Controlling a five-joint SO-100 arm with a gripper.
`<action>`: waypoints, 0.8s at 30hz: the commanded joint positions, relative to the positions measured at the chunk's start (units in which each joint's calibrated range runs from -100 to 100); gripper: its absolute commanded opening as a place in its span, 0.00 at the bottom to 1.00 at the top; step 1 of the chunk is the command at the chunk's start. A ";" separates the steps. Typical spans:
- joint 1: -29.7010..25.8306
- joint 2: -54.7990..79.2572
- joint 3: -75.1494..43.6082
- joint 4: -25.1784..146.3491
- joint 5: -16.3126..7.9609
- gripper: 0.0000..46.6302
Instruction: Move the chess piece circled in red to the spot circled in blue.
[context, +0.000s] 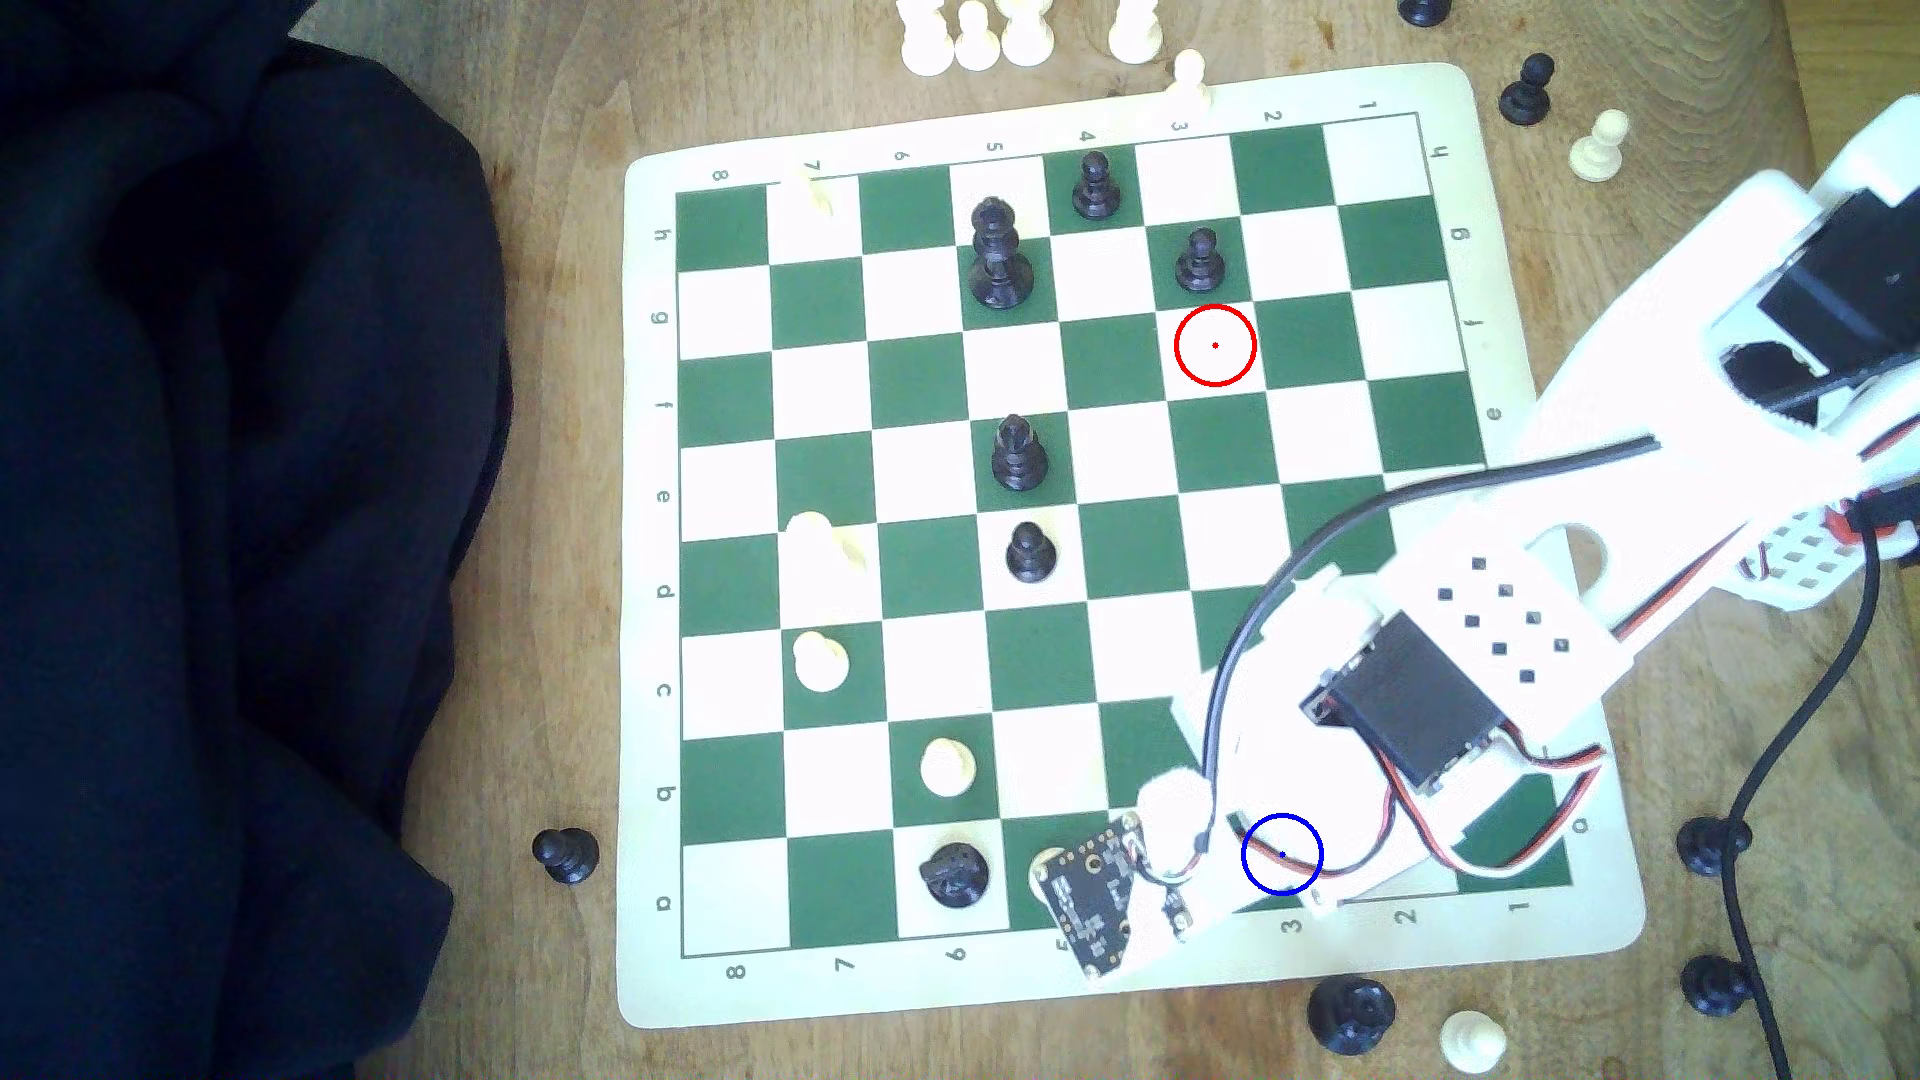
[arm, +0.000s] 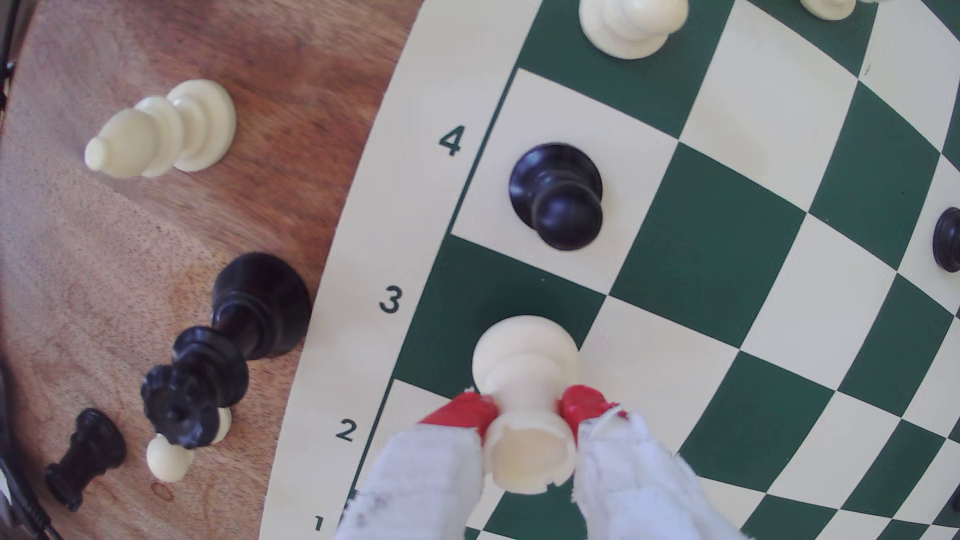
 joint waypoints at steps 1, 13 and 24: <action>-0.83 -0.39 -4.79 0.05 -0.29 0.01; -1.61 1.65 -6.06 -1.42 -1.17 0.01; -1.54 3.52 -5.96 -2.16 -1.37 0.01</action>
